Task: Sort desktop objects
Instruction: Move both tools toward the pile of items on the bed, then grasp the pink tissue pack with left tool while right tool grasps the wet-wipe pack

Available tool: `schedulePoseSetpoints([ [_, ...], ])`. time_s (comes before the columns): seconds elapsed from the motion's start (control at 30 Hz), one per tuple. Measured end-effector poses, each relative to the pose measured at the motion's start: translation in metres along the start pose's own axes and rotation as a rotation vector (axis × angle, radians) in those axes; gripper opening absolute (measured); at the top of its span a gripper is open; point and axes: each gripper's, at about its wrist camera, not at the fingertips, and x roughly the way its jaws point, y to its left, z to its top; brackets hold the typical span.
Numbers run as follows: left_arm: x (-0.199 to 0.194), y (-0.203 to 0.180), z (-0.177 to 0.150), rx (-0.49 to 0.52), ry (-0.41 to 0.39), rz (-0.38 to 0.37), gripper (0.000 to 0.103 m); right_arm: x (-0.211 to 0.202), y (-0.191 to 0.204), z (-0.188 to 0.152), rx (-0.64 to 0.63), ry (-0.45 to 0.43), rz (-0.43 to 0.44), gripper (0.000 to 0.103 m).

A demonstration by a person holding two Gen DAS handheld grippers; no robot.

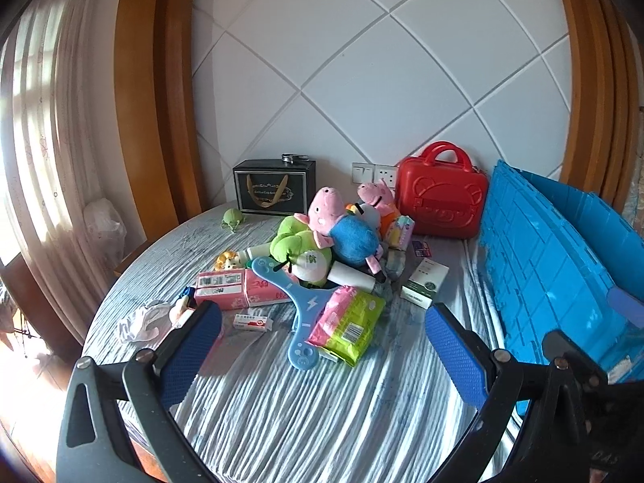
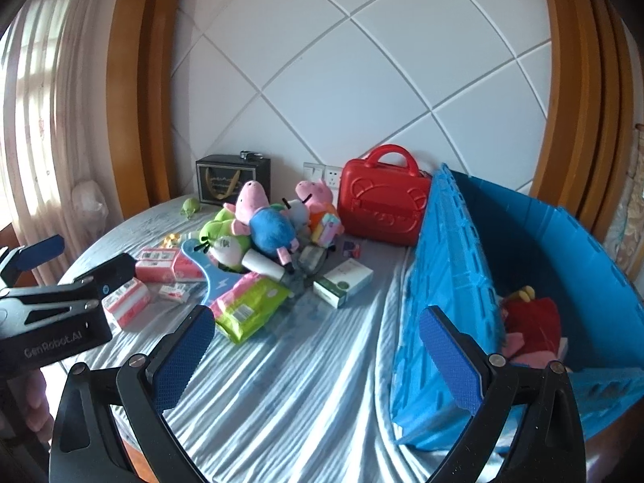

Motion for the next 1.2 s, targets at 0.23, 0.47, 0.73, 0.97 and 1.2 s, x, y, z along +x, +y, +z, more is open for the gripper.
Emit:
schedulePoseSetpoints([
  [0.23,0.041,0.015,0.057,-0.013,0.008,0.108,0.103,0.06,0.014,0.021,-0.038,0.027,0.019,0.103],
  [0.47,0.087,0.046,0.046,-0.021,0.075,0.092,0.103,0.133,0.046,0.008,-0.088,0.163,0.056,0.103],
  [0.73,0.184,0.125,-0.013,-0.032,0.27,0.04,0.103,0.211,0.094,-0.012,-0.036,0.305,0.074,0.103],
  [0.97,0.263,0.181,-0.01,0.017,0.402,-0.036,0.103,0.268,0.139,-0.022,0.095,0.414,0.013,0.103],
  [1.2,0.314,0.238,-0.063,0.085,0.55,-0.077,0.102,0.312,0.175,-0.034,0.162,0.489,-0.094,0.103],
])
